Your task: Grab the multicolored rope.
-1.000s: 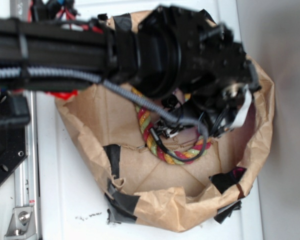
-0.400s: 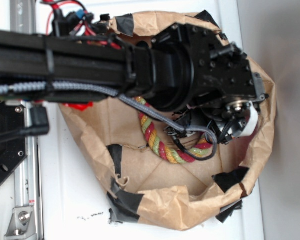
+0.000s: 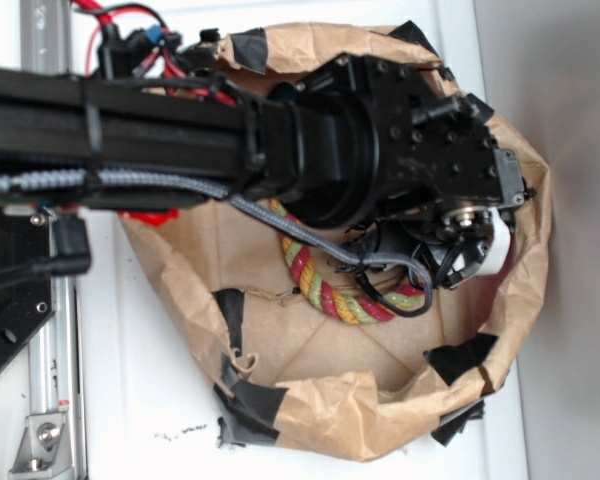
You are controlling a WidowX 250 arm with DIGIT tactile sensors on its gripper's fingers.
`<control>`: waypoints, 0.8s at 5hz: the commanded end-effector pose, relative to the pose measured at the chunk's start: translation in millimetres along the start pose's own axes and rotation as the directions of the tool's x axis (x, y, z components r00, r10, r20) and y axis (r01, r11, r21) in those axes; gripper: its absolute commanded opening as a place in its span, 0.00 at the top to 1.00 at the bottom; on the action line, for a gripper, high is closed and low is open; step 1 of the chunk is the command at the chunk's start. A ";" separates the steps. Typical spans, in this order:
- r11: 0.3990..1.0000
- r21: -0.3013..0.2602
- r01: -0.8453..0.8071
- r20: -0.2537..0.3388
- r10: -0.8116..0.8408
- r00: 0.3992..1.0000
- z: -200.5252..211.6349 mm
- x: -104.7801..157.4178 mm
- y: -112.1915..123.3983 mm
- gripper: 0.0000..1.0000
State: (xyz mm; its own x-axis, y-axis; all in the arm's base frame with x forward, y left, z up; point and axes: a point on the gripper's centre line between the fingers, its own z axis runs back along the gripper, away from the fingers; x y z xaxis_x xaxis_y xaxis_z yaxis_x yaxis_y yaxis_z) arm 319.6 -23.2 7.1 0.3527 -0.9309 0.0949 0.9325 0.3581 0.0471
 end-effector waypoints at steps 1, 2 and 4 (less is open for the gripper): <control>0.966 -0.048 -0.253 0.052 0.255 0.965 68.6 11.1 -27.3 1.00; 0.859 -0.131 -0.494 -0.006 0.498 0.867 119.9 11.3 -24.3 1.00; 0.707 -0.091 -0.702 -0.041 0.702 0.711 170.7 15.4 -30.2 1.00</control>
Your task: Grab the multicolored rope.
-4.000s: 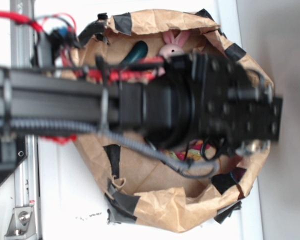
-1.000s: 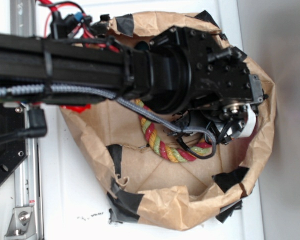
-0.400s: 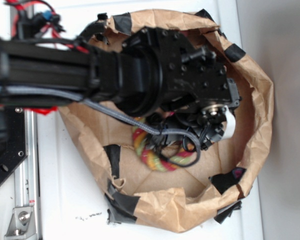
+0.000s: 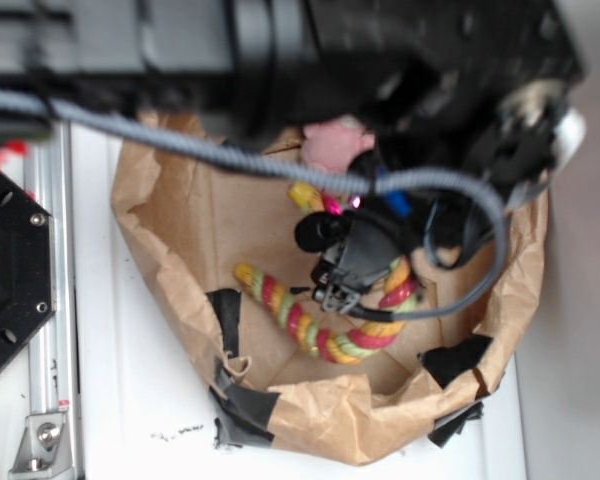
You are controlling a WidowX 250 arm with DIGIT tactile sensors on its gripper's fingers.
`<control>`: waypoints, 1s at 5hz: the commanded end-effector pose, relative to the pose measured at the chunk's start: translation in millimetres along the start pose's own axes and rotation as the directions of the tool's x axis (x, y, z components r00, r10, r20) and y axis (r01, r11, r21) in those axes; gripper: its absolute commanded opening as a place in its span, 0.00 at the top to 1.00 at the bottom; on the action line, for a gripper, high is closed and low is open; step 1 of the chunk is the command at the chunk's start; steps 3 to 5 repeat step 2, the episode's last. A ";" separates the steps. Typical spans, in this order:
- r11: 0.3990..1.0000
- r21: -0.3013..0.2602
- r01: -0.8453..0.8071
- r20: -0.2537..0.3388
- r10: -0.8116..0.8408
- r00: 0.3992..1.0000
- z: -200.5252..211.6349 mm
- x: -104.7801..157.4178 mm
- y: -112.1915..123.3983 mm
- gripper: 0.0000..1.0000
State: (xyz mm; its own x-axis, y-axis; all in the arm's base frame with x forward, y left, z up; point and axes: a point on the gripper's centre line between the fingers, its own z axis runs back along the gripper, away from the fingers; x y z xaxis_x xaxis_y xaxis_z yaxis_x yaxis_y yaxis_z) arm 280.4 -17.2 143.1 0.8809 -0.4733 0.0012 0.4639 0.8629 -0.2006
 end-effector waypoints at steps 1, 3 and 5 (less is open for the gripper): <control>0.992 0.114 -0.053 0.099 0.041 0.994 28.0 11.3 -34.2 1.00; 0.981 0.187 -0.054 0.076 0.040 0.996 23.9 10.8 -35.7 1.00; 0.981 0.187 -0.054 0.076 0.040 0.996 23.9 10.8 -35.7 1.00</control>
